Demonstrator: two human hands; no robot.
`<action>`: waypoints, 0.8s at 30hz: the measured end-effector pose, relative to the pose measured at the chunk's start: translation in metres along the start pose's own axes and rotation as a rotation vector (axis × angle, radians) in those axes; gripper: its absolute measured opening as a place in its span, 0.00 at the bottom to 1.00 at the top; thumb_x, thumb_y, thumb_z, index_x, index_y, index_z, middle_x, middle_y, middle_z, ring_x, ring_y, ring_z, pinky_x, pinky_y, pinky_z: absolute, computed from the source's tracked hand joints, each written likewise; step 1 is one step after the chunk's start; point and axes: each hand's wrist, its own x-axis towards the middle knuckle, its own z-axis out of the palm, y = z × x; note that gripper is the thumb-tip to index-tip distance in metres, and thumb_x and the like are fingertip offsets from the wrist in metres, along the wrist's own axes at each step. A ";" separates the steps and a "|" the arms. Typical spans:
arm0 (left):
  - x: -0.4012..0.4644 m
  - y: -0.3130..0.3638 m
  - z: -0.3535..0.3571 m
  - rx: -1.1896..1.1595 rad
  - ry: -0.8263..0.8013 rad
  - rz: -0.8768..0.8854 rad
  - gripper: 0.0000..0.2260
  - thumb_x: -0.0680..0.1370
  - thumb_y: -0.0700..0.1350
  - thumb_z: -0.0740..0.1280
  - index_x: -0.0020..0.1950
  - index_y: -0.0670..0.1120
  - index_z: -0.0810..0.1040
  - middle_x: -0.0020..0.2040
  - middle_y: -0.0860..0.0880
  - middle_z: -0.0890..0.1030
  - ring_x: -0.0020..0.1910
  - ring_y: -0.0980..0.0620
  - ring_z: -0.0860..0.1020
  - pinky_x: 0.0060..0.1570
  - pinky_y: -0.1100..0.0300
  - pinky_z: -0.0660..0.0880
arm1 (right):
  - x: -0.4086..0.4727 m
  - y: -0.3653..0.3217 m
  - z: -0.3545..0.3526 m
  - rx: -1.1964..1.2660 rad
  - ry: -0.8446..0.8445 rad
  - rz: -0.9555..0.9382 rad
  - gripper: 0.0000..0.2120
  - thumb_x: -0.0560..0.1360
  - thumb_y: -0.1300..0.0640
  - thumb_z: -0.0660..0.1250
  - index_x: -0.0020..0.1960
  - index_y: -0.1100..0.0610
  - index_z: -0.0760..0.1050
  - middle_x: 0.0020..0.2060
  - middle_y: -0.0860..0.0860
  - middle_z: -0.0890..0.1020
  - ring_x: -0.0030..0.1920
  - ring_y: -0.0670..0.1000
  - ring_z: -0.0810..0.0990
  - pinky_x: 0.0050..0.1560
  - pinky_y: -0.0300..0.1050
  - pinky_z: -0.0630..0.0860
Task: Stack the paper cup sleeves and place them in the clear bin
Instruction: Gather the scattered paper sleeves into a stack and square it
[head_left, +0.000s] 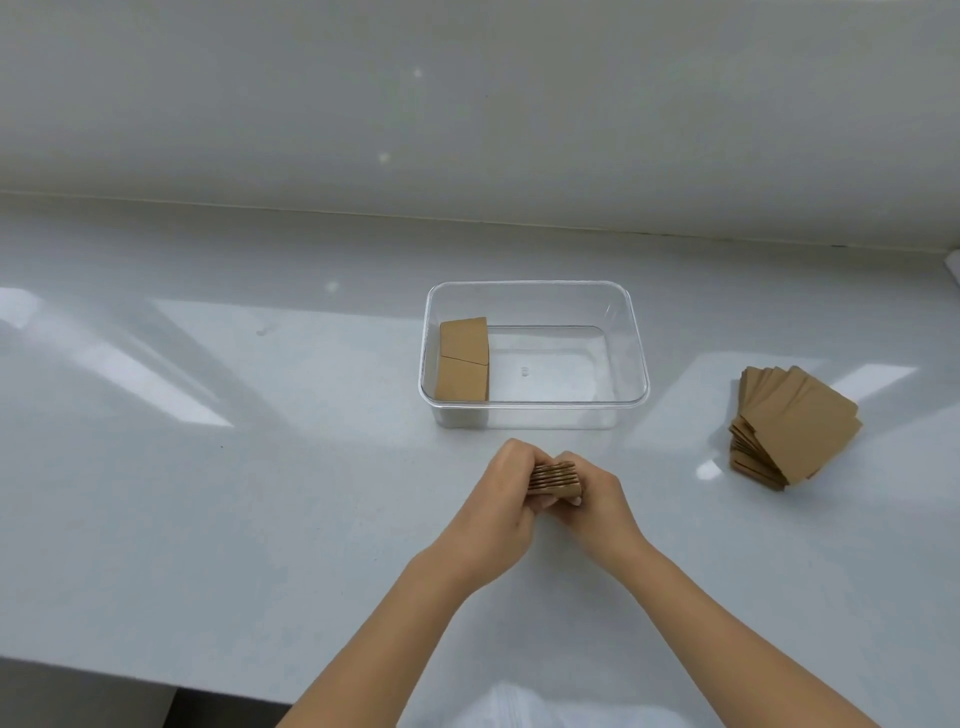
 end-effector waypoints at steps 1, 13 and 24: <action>0.001 -0.001 -0.001 -0.010 0.008 -0.016 0.06 0.77 0.36 0.61 0.50 0.45 0.71 0.45 0.55 0.70 0.44 0.62 0.71 0.45 0.71 0.68 | 0.001 -0.001 -0.001 -0.009 -0.012 -0.006 0.08 0.68 0.71 0.69 0.36 0.60 0.75 0.29 0.46 0.75 0.30 0.40 0.71 0.32 0.30 0.67; 0.003 -0.045 -0.010 -0.006 0.106 -0.261 0.10 0.71 0.30 0.62 0.43 0.44 0.68 0.37 0.45 0.76 0.36 0.49 0.71 0.39 0.60 0.69 | 0.014 -0.009 -0.012 -0.677 -0.114 -0.164 0.07 0.71 0.65 0.66 0.48 0.59 0.72 0.45 0.54 0.77 0.45 0.54 0.71 0.42 0.47 0.69; 0.009 -0.045 0.000 0.130 0.062 -0.112 0.21 0.65 0.28 0.55 0.51 0.44 0.77 0.44 0.49 0.76 0.44 0.50 0.72 0.44 0.64 0.67 | 0.010 -0.007 -0.003 -0.830 -0.021 -0.054 0.11 0.71 0.71 0.57 0.47 0.58 0.68 0.48 0.57 0.75 0.42 0.54 0.64 0.40 0.48 0.66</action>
